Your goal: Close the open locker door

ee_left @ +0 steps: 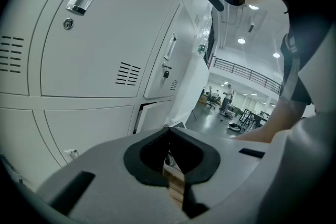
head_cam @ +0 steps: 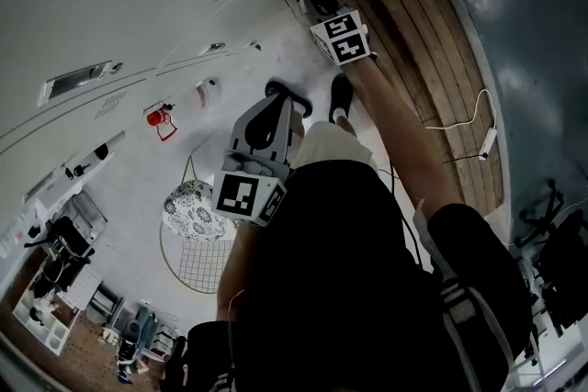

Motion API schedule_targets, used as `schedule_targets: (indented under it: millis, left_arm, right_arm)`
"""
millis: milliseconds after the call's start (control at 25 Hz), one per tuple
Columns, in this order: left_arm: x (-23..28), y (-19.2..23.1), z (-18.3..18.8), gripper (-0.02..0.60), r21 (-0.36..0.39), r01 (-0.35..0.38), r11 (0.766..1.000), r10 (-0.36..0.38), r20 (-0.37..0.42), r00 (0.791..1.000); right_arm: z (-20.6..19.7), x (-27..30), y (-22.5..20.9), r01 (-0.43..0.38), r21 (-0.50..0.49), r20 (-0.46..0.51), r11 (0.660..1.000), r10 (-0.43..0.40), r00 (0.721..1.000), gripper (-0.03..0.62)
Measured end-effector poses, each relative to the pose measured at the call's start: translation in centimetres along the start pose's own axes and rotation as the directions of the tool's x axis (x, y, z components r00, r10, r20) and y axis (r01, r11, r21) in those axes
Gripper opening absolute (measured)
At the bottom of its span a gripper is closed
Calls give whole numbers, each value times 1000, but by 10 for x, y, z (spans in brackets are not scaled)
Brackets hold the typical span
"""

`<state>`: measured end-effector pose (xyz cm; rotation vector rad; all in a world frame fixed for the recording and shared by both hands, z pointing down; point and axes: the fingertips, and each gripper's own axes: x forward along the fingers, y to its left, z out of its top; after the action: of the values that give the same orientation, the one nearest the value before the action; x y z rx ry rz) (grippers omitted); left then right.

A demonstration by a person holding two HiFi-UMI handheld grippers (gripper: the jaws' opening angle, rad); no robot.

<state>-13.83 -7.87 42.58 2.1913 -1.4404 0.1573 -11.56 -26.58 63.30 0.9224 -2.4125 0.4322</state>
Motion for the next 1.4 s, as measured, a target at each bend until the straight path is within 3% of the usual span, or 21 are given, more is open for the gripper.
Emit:
schedule_targets:
  millis: [1400]
  left_arm:
    - [-3, 6, -3, 18, -2, -3, 1000, 3, -11, 1000]
  right_arm:
    - [14, 29, -7, 17, 1, -18, 1000, -17, 1000, 0]
